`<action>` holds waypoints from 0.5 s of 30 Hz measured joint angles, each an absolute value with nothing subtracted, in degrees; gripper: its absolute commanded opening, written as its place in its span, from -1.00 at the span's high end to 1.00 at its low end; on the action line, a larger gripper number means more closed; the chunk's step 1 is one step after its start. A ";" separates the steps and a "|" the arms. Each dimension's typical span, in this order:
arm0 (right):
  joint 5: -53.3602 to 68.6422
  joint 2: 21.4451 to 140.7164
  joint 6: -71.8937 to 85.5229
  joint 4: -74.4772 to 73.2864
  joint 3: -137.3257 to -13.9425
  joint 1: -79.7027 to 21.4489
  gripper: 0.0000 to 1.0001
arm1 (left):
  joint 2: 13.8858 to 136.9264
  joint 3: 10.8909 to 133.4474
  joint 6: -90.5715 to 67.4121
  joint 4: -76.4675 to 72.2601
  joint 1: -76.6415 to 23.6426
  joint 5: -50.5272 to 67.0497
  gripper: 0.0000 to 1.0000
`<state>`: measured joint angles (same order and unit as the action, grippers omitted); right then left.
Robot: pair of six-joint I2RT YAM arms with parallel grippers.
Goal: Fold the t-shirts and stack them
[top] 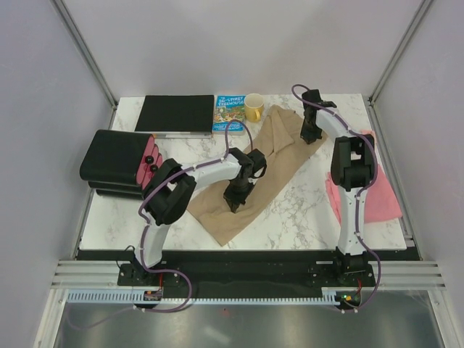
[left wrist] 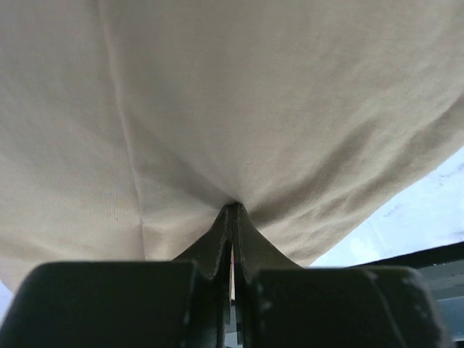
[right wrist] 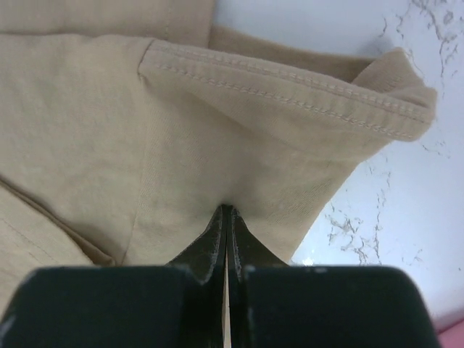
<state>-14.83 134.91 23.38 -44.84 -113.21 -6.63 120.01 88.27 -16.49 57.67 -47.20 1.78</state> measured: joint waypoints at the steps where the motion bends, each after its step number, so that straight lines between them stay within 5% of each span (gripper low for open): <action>1: -14.74 135.33 23.35 -45.06 -113.91 -6.63 1.00 | 119.98 88.23 -16.49 57.54 -47.90 2.15 0.96; 15: -11.88 143.39 23.75 -47.11 -127.79 -5.48 0.99 | 119.98 90.26 -16.56 56.27 -54.85 8.19 0.96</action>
<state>-11.88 143.39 23.75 -47.11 -127.79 -5.48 119.98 90.26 -16.56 56.27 -54.85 8.19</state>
